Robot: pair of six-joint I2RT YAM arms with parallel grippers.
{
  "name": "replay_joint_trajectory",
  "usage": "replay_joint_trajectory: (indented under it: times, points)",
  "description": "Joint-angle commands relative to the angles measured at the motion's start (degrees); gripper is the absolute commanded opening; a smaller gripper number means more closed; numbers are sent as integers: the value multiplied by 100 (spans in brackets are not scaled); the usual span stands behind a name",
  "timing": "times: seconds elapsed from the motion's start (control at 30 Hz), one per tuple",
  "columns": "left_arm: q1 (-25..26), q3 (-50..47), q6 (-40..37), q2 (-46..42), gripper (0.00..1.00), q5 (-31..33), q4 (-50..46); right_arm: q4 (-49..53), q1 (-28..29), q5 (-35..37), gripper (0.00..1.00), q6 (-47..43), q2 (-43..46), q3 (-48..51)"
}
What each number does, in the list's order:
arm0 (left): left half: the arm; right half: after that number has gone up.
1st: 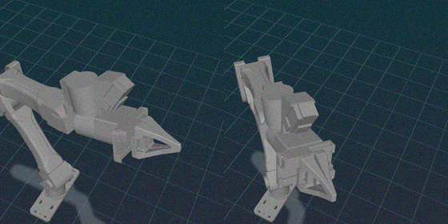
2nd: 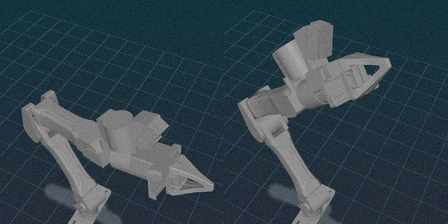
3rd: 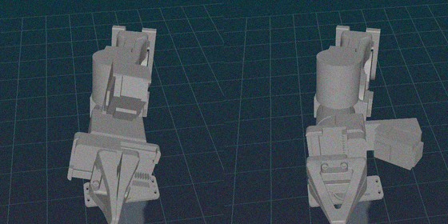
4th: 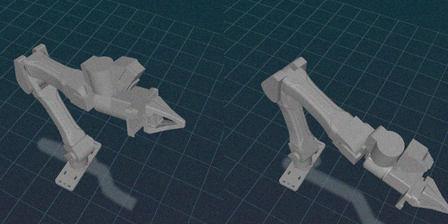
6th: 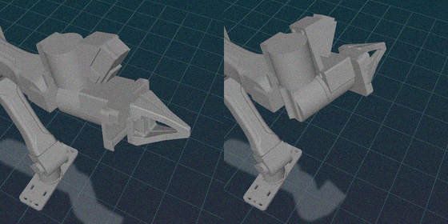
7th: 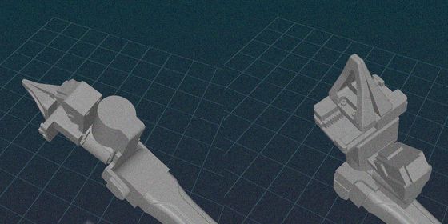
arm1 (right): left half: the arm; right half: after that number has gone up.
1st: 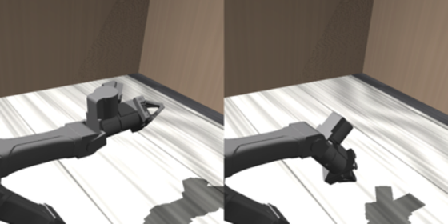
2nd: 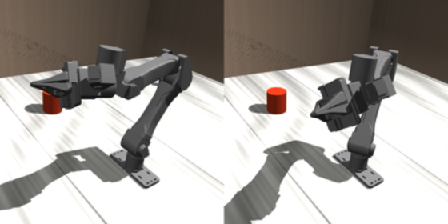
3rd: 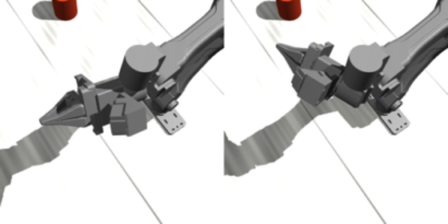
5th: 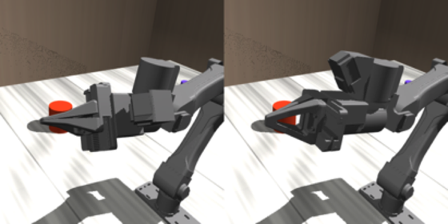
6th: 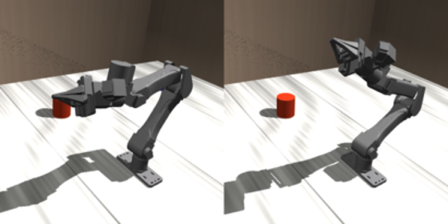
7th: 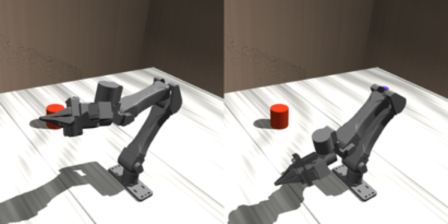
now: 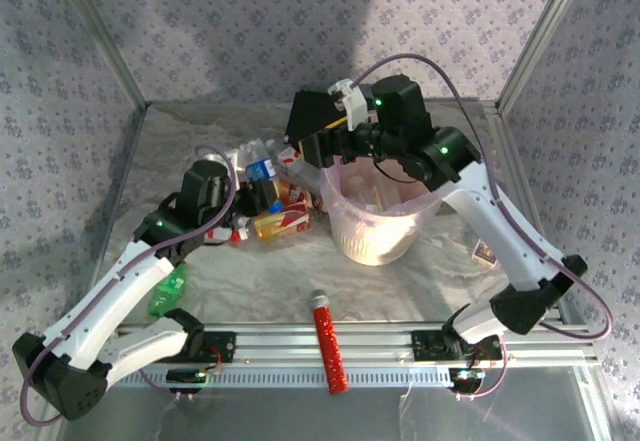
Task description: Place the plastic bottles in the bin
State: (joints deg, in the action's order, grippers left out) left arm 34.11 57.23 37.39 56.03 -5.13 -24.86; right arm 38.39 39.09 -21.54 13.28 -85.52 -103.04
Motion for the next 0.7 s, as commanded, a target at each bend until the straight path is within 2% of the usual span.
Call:
replay_joint_trajectory:
  times: [0.0,0.13,0.3,0.43,0.5,0.67]
  points:
    - [-25,400,-795,222,49,-921,809,184,78,-682,84,149,-310,-454]
    - [-14,640,-1083,364,49,-1320,1115,334,99,-875,85,243,-714,-749]
    - [-10,745,-1111,443,50,-1732,1372,44,0,-1167,86,474,-976,-778]
    - [28,728,-1090,465,50,-1834,1484,-108,-110,-1280,84,594,-1133,-822]
    - [39,737,-1086,487,50,-1838,1485,-226,-130,-1415,80,632,-1167,-822]
    - [62,740,-1079,555,53,-1804,1471,-246,-211,-1313,62,623,-1136,-889]
